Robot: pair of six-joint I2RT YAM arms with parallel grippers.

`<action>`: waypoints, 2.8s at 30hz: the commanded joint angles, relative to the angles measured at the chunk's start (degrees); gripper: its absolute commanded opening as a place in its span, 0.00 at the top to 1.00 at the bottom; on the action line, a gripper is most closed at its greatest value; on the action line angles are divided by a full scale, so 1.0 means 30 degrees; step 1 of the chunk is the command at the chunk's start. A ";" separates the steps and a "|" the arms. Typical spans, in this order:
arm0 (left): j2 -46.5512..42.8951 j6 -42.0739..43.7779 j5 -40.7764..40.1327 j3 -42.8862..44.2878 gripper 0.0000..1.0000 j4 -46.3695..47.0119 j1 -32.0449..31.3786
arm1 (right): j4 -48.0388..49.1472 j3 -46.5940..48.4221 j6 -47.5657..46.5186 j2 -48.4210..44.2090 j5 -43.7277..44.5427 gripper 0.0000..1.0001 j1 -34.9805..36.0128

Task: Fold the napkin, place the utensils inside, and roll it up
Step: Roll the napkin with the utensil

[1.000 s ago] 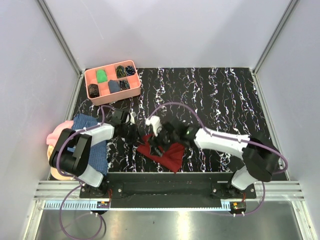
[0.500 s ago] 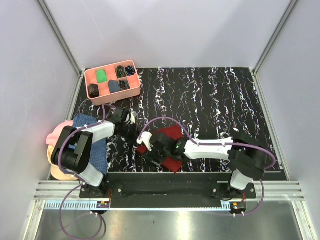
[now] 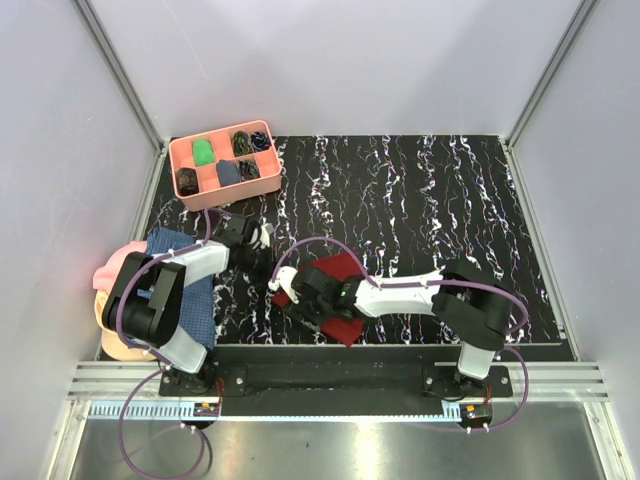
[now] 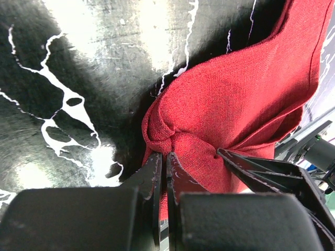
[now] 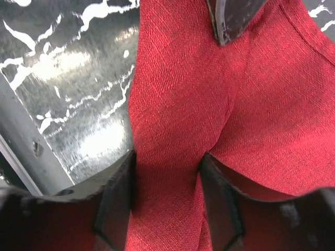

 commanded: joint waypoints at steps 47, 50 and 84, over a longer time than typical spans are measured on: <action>-0.6818 -0.2447 -0.0302 -0.6836 0.40 1.1116 -0.0217 | -0.2969 0.4147 0.4698 0.7567 -2.0903 0.80 -0.8712; -0.6612 -0.2739 -0.0038 -0.7186 0.46 1.1554 -0.0509 | -0.2997 0.4177 0.4757 0.7596 -2.0815 0.79 -0.8770; -0.7200 -0.5377 -0.4754 -0.6809 1.00 0.5727 -0.0716 | -0.2500 0.1338 0.3060 -0.2215 -1.2153 0.22 -0.8744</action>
